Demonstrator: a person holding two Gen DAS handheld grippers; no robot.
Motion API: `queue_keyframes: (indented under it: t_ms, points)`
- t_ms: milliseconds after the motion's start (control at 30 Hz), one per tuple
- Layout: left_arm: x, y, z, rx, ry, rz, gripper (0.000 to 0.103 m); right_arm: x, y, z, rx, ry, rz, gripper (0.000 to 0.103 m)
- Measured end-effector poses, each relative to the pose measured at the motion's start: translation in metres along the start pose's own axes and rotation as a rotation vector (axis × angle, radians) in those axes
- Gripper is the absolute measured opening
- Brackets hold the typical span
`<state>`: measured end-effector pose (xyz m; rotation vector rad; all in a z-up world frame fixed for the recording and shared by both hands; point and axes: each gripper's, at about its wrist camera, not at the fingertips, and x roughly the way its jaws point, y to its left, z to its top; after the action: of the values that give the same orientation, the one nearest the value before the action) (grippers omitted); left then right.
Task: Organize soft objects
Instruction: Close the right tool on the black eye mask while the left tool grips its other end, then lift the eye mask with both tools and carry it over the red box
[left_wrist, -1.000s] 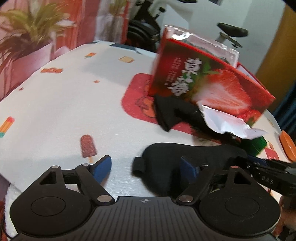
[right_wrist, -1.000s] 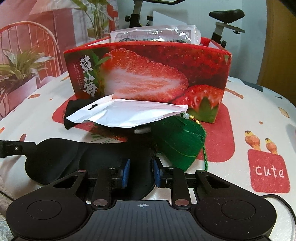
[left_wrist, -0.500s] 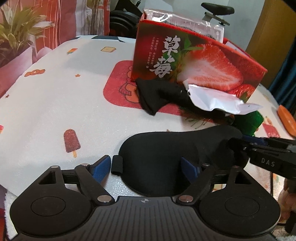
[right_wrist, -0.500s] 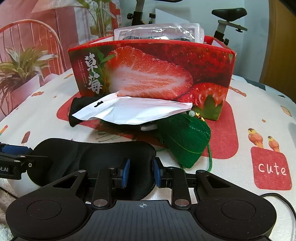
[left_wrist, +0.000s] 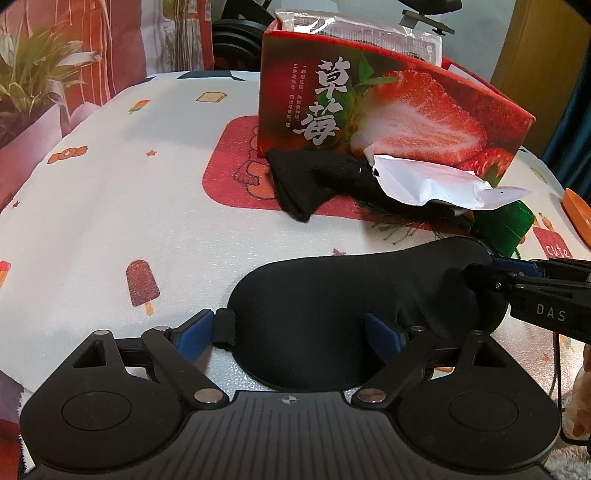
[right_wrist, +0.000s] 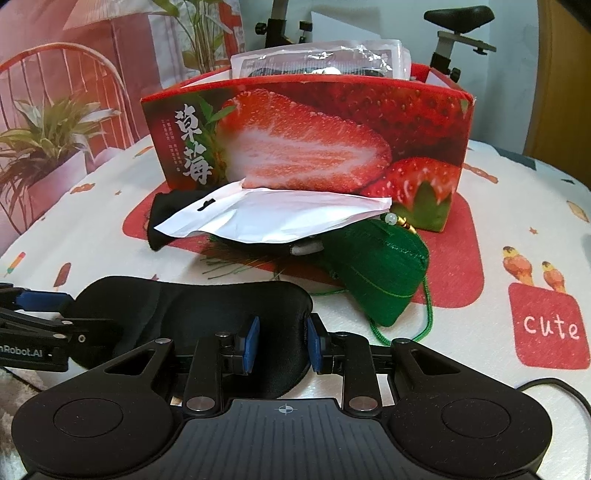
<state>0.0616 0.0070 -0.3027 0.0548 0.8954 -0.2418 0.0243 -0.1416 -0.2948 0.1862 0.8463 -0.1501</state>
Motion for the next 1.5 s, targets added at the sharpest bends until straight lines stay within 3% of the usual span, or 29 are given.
queue_keyframes:
  t_ms: [233,500,600,667,833,967,1167,1500]
  points:
    - [0.001,0.000,0.001,-0.002,-0.002,0.001,0.088,-0.001,0.004,-0.001,-0.008,0.005,0.026,0.025]
    - [-0.001,0.002,0.002,-0.016,-0.015,0.008,0.080,-0.001,0.006,-0.002,-0.012,0.006,0.054,0.024]
    - [-0.001,0.003,0.002,-0.019,-0.024,0.004,0.067,-0.002,0.007,-0.001,-0.013,0.002,0.069,0.022]
    - [-0.003,0.005,0.001,-0.025,-0.038,-0.008,0.039,-0.004,0.007,-0.001,-0.016,-0.006,0.089,0.020]
    - [-0.004,0.011,0.002,-0.062,-0.054,-0.064,0.024,-0.013,0.015,0.004,-0.063,-0.056,0.124,0.016]
    - [-0.012,0.015,0.004,-0.088,-0.088,-0.069,0.022,-0.026,0.022,0.012,-0.112,-0.120,0.156,0.013]
    - [-0.040,0.020,0.016,-0.089,-0.201,-0.082,0.022,-0.051,0.026,0.035,-0.150,-0.213,0.193,0.012]
    - [-0.082,0.014,0.064,-0.025,-0.366,-0.121,0.022,-0.076,0.020,0.092,-0.176,-0.347,0.190,0.012]
